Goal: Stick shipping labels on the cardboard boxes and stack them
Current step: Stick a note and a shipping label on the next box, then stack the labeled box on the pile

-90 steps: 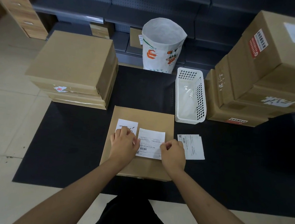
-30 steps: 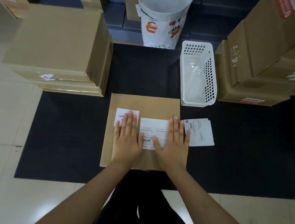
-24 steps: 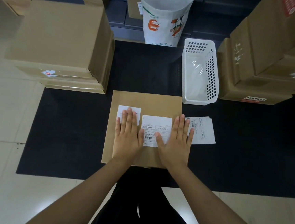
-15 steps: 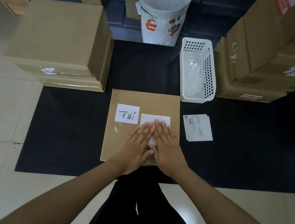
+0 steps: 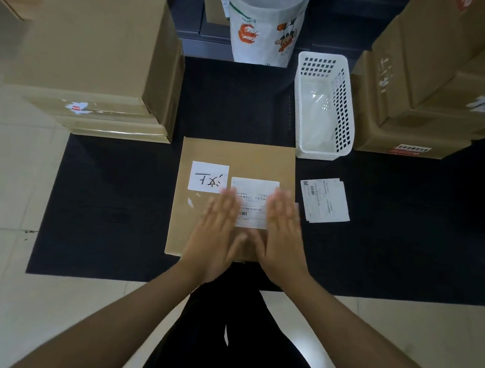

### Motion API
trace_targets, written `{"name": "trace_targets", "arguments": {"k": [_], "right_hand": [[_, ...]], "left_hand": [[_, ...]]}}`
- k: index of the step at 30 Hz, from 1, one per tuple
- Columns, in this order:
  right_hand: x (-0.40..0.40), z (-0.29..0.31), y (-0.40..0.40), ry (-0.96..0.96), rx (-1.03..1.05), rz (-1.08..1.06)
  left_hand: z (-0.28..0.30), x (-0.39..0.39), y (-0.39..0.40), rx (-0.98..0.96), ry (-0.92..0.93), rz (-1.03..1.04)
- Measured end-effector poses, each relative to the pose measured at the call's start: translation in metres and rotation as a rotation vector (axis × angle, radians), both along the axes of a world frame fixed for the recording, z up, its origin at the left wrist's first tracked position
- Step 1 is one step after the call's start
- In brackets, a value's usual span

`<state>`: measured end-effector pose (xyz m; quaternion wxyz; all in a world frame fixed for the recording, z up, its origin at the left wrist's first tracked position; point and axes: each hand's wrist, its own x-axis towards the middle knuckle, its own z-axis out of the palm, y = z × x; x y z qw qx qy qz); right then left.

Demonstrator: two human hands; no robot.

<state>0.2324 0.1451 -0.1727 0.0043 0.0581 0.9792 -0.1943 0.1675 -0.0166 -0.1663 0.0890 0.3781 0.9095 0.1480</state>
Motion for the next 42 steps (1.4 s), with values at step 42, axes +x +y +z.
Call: {"name": "trace_targets", "arguments": {"k": [42], "right_hand": [[0.003, 0.014, -0.018, -0.124, -0.509, -0.861]], "left_hand": [[0.011, 0.003, -0.055, 0.481, -0.613, 1.048]]}}
